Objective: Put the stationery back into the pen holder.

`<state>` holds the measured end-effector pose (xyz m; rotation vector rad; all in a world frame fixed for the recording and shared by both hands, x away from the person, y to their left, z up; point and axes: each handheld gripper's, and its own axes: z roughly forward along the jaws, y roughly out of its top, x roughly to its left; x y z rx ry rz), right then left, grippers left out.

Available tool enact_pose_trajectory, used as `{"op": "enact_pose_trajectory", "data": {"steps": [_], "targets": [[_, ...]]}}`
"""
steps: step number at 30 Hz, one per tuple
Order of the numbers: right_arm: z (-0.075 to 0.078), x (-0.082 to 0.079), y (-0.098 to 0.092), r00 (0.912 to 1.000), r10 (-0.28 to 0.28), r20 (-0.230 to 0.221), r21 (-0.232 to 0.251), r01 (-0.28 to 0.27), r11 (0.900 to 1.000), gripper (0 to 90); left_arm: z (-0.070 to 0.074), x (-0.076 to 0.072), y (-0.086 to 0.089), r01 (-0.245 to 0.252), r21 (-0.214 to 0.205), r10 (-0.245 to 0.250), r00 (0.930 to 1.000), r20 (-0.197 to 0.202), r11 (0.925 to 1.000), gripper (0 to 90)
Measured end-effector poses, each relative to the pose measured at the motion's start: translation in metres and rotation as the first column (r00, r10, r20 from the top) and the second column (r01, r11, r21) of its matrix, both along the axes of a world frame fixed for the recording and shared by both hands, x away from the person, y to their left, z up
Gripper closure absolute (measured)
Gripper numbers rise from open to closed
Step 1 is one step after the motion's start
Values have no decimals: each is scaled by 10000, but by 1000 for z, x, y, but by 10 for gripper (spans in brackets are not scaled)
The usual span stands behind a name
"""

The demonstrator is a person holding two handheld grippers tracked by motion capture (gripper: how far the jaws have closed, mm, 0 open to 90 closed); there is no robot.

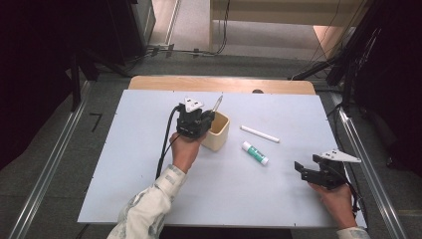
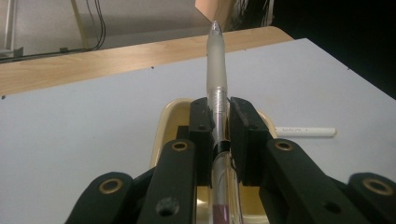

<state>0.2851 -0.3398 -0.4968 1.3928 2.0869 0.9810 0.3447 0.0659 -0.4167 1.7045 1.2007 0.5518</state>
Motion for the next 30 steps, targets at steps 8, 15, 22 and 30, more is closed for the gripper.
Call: {"op": "enact_pose_trajectory", "data": {"steps": [8,15,22,30], "targets": [[0,0,0,10000,21,-19,-4,-21,10000,208,1,8,-2,-96,-64,96,10000,11,9999,809],[0,0,-1,10000,19,-35,8,-19,10000,208,1,15,-3,-207,-161,207,9998,10,9997,809],[-1,1,-1,10000,46,-34,10,-46,10000,208,4,19,-7,-240,-191,242,9996,108,9995,809],[-1,1,-1,10000,46,-36,10,-46,10000,208,2,25,-12,-255,-199,257,9996,124,9995,809]]}}
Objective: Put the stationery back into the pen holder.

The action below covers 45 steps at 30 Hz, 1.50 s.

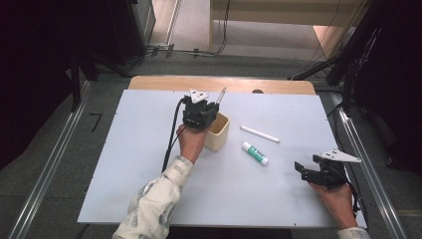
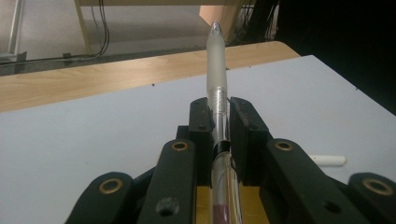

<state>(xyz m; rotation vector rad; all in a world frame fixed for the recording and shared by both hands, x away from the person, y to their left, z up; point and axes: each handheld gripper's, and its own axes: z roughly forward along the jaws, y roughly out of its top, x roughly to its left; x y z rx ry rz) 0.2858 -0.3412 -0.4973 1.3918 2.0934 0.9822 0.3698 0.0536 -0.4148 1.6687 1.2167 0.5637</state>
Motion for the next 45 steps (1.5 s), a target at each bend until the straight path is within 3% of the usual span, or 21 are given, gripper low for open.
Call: {"op": "enact_pose_trajectory", "data": {"steps": [12,27,45], "targets": [[0,0,-1,10000,8,-21,-25,-8,10000,208,-6,6,-2,-68,-55,68,10000,19,10000,809],[-1,0,-1,10000,39,-18,-7,-39,10000,208,-12,9,-6,12,239,-8,9999,-148,9997,808],[-1,0,-2,10000,33,-27,-28,-33,10000,208,-11,1,-7,119,463,-118,9999,-21,9989,802]]}}
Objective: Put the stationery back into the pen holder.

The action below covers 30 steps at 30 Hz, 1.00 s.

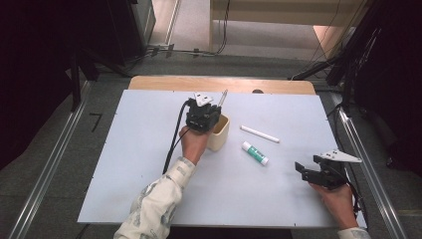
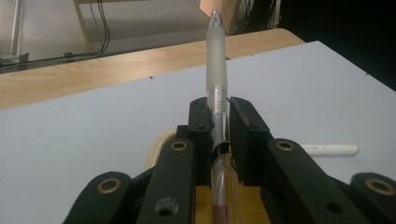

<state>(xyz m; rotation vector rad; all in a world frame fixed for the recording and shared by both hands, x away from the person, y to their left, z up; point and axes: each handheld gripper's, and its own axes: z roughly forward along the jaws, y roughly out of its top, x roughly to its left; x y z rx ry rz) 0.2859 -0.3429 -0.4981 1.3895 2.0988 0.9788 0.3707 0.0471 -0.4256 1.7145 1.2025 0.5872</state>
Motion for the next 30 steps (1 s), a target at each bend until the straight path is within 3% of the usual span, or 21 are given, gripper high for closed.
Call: {"op": "enact_pose_trajectory", "data": {"steps": [30], "targets": [[0,0,2,10000,-7,-60,-61,6,10000,208,-7,-20,14,104,-126,-106,9999,-136,9999,773]]}}
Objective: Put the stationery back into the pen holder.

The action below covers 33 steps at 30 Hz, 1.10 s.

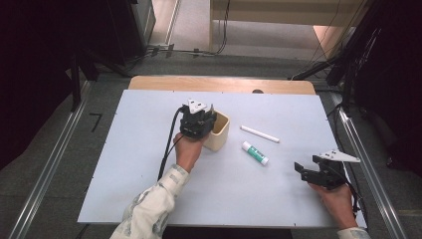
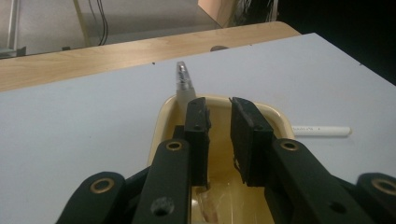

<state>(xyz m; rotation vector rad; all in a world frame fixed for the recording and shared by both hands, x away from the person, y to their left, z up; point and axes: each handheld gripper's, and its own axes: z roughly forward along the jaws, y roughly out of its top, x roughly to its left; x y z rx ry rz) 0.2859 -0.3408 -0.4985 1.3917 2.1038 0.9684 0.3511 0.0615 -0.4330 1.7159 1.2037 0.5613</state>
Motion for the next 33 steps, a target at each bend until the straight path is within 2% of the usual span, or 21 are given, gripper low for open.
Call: {"op": "enact_pose_trajectory", "data": {"steps": [5,7,12,21,26,33], "targets": [[0,0,0,10000,-16,-5,3,16,10000,208,-2,-3,5,65,-107,-66,9999,-146,9999,621],[0,0,0,10000,4,9,-16,-4,10000,208,-3,-5,7,-2,-162,0,9999,-132,9999,577],[0,0,0,10000,5,9,-33,-5,10000,208,-1,-11,9,180,-328,-181,9998,-23,9993,449],[-1,0,1,10000,29,-18,-63,-29,10000,208,4,-27,16,268,-480,-255,9993,280,9985,399],[-1,0,2,10000,14,-23,-31,-14,10000,208,0,-38,25,192,-638,-172,9994,311,9978,382],[-1,0,4,10000,50,-47,-72,-50,10000,209,-6,-53,41,-40,-544,57,9995,303,9985,355]]}}
